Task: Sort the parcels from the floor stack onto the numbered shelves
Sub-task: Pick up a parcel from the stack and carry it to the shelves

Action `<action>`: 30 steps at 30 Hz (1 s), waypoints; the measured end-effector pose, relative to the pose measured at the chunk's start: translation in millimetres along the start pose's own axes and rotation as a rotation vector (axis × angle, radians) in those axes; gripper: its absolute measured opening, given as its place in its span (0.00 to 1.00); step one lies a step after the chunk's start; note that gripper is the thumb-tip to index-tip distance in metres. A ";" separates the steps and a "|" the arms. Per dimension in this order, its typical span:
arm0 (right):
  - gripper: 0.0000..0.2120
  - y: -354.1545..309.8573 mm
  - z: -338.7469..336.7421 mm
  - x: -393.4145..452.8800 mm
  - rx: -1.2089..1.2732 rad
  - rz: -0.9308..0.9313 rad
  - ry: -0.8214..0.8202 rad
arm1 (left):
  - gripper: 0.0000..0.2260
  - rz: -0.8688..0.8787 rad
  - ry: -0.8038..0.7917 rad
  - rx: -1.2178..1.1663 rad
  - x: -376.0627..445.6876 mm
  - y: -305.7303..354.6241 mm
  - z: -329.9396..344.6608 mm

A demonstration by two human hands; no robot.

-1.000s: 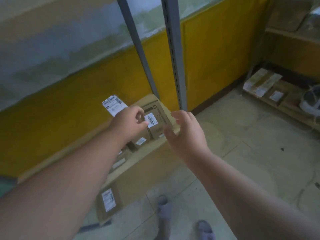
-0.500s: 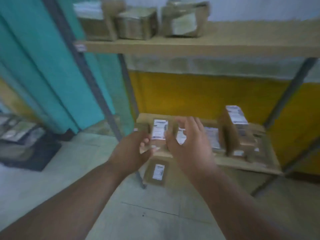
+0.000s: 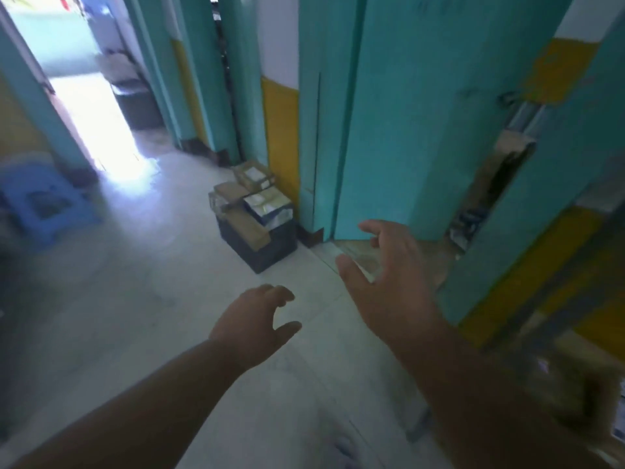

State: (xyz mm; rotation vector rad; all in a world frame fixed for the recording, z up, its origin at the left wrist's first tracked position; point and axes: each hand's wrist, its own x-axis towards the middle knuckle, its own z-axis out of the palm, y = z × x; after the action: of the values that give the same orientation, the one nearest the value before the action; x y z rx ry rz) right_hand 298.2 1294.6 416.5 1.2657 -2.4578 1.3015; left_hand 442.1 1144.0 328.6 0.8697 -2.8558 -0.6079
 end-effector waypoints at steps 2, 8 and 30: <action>0.22 -0.2 38.3 47.3 -0.015 -0.046 -0.042 | 0.22 -0.046 0.008 -0.014 37.9 -34.8 -4.1; 0.22 -4.3 143.2 180.3 -0.017 -0.125 -0.185 | 0.26 -0.239 -0.107 0.015 140.0 -123.2 -34.4; 0.28 -29.5 508.9 592.1 -0.192 0.027 -0.208 | 0.25 -0.304 -0.180 -0.113 581.0 -465.6 -160.3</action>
State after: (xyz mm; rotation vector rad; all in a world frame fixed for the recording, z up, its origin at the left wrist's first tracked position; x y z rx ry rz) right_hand 75.9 547.5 362.3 1.3848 -2.6697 0.9534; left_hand 230.4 414.4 274.7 1.3040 -2.8266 -0.9144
